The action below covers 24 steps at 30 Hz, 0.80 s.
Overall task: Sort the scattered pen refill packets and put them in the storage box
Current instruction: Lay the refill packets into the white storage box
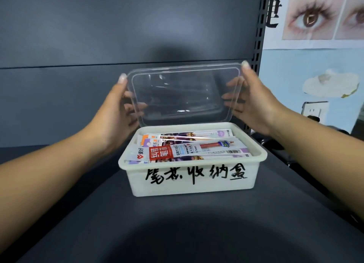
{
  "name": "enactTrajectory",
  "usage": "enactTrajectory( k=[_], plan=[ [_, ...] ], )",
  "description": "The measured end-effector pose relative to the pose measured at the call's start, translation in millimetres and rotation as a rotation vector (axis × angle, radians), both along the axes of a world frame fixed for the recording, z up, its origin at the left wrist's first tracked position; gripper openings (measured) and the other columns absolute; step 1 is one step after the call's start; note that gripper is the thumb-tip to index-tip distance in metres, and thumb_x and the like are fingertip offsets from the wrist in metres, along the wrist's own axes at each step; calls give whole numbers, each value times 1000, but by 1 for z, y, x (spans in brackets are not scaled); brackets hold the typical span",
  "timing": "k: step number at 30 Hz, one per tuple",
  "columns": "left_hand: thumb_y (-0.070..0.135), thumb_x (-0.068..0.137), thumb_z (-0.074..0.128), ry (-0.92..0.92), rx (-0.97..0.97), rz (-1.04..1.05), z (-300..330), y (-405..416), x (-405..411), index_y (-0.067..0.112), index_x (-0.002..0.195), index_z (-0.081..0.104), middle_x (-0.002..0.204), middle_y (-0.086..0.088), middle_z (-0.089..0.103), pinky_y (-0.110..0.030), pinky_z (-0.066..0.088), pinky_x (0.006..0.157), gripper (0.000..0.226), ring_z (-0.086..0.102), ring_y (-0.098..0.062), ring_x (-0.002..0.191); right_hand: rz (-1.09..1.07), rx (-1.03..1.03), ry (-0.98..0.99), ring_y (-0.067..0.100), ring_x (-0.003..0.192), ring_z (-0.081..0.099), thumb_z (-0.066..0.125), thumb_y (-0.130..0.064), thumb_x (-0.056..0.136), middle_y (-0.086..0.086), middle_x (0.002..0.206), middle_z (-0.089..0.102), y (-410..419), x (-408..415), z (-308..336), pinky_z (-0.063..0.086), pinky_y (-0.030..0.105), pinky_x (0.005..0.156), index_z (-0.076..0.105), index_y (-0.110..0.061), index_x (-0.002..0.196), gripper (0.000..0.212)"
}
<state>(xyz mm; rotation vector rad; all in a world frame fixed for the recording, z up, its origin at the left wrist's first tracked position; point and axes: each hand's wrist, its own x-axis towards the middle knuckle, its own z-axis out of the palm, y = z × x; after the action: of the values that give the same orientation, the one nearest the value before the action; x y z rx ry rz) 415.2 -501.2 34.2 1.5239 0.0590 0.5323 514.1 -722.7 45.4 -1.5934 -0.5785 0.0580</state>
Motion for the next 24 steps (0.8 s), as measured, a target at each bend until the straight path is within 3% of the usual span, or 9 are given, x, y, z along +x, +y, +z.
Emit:
enactTrajectory(
  k=[3, 5, 7, 9, 13, 15, 17, 21, 24],
  plan=[
    [77, 66, 43, -107, 82, -137, -14, 0, -21, 24, 60, 58, 82, 1, 68, -23, 47, 72, 55, 62, -9, 81, 87, 25, -93, 16, 105, 54, 31, -67, 83, 4, 94, 57, -10, -15, -11, 32, 36, 108, 54, -25, 67, 50],
    [81, 46, 59, -194, 147, -213, -22, 2, -30, 24, 57, 67, 77, 5, 73, -18, 52, 76, 59, 67, -7, 82, 213, 83, -146, 9, 95, 59, 53, -72, 65, -5, 83, 66, -15, -24, -17, 43, 24, 96, 61, -27, 63, 46],
    [79, 45, 61, -241, 170, -242, -27, 6, -33, 21, 64, 71, 80, 3, 74, -18, 52, 79, 62, 68, -10, 87, 381, 121, -200, 5, 81, 61, 65, -66, 53, -10, 75, 67, -24, -31, -21, 48, 14, 75, 66, -24, 70, 45],
    [79, 50, 59, -260, 240, -251, -33, 7, -35, 17, 80, 70, 89, -1, 73, -22, 50, 82, 69, 66, -13, 93, 453, 97, -254, 1, 78, 62, 67, -62, 53, -13, 76, 68, -30, -35, -24, 48, 11, 71, 69, -25, 76, 44],
    [86, 46, 54, -210, 400, -227, -44, 6, -46, 39, 84, 66, 111, 11, 63, -14, 44, 88, 62, 56, 4, 108, 367, -41, -257, -2, 98, 61, 68, -68, 45, -20, 96, 69, -44, -37, -39, 46, 10, 83, 72, -40, 87, 51],
    [88, 52, 46, -189, 569, -197, -47, 13, -51, 49, 88, 63, 118, 23, 59, -12, 34, 99, 55, 41, 10, 124, 299, -232, -394, -11, 118, 46, 61, -71, 53, -28, 114, 60, -49, -43, -46, 34, 4, 94, 65, -54, 94, 44],
    [85, 64, 39, -188, 774, -205, -51, 21, -53, 56, 99, 57, 122, 36, 52, -9, 24, 105, 49, 28, 10, 133, 248, -348, -464, -15, 128, 31, 52, -81, 55, -30, 128, 46, -53, -47, -50, 24, 1, 100, 57, -62, 100, 50],
    [86, 66, 32, -161, 886, -179, -53, 24, -53, 63, 106, 50, 122, 47, 44, -5, 23, 103, 50, 26, 16, 130, 217, -433, -499, -14, 132, 23, 45, -86, 53, -27, 133, 40, -54, -49, -51, 19, 1, 104, 52, -68, 100, 51],
    [89, 62, 32, -77, 882, -174, -52, 26, -54, 65, 107, 48, 125, 47, 41, -15, 26, 104, 53, 28, 15, 130, 231, -443, -543, -19, 128, 25, 43, -84, 58, -29, 127, 41, -54, -49, -53, 20, -2, 100, 52, -63, 102, 50]
  ],
)
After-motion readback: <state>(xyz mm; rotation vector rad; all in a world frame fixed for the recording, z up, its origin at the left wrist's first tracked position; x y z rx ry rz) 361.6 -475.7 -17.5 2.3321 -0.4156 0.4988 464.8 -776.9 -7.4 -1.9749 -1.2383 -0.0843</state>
